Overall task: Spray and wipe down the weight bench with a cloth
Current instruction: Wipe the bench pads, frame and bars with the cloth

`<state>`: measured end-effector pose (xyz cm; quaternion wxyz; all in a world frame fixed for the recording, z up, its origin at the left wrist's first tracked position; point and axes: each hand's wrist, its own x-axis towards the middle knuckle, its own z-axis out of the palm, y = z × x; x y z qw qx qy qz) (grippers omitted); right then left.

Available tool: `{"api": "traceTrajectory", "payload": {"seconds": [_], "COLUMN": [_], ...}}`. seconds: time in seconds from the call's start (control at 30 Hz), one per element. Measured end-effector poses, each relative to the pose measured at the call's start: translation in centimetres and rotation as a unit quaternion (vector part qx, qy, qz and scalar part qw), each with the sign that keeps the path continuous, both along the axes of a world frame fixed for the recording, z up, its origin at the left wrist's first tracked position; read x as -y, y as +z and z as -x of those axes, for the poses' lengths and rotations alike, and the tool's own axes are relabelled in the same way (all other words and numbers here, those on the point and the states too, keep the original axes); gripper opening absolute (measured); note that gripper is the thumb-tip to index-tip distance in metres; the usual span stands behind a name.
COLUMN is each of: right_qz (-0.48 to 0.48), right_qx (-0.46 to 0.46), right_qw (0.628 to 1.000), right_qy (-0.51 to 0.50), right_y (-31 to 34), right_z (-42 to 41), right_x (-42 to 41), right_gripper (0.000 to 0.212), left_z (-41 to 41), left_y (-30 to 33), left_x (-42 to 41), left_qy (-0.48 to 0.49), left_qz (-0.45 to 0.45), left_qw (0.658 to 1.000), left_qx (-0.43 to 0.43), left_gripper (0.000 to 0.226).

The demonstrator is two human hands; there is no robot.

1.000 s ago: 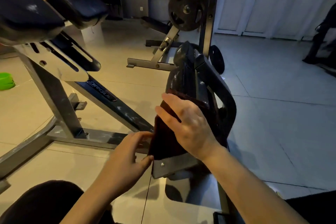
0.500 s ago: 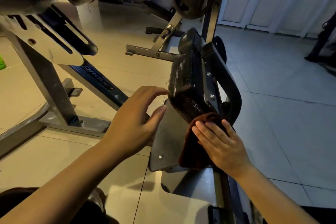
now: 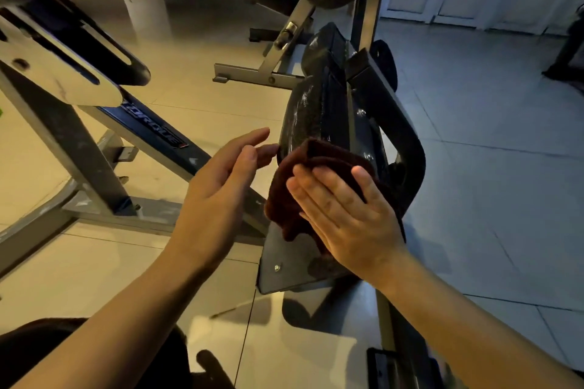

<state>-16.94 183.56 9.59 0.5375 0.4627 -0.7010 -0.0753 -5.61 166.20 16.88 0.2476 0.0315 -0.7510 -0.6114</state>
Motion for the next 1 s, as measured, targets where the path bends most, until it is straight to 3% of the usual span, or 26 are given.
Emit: {"api": "traceTrajectory", "payload": {"seconds": [0.1, 0.27, 0.37, 0.47, 0.6, 0.77, 0.93, 1.0], "right_qz": [0.011, 0.028, 0.027, 0.026, 0.053, 0.146, 0.265, 0.267], "right_qx": [0.027, 0.073, 0.085, 0.095, 0.149, 0.194, 0.305, 0.311], "right_qw": [0.999, 0.996, 0.994, 0.994, 0.985, 0.961, 0.907, 0.905], "right_qy": [0.019, 0.043, 0.056, 0.054, 0.069, 0.129, 0.121, 0.116], "right_y": [-3.0, -3.9, -3.5, -3.2, -2.8, -0.2, 3.7, 4.5], "right_z": [0.5, 0.3, -0.1, -0.4, -1.3, -3.0, -3.6, -3.9], "right_x": [-3.5, -4.5, -4.4, -4.6, -4.2, -3.3, -2.6, -2.8], "right_gripper": [0.088, 0.081, 0.079, 0.073, 0.06, 0.033, 0.025, 0.018], "left_z": [-0.1, -0.6, -0.9, -1.2, -0.4, 0.8, 0.0, -0.5], "left_y": [-0.3, -0.4, -0.8, -1.8, -2.9, -3.2, -2.8, -2.4], "left_x": [0.0, -0.1, -0.9, -2.1, -3.2, -3.9, -3.7, -3.6], "left_qy": [-0.007, -0.027, -0.003, 0.065, 0.051, 0.068, 0.048, 0.035], "left_qz": [0.037, 0.084, 0.168, 0.316, 0.44, 0.382, 0.331, 0.319], "left_qw": [0.999, 0.996, 0.986, 0.941, 0.884, 0.907, 0.93, 0.936], "left_qx": [-0.002, -0.018, -0.023, -0.101, -0.149, -0.164, -0.152, -0.147], "left_gripper": [0.035, 0.032, 0.034, 0.042, 0.048, 0.039, 0.036, 0.038]}}
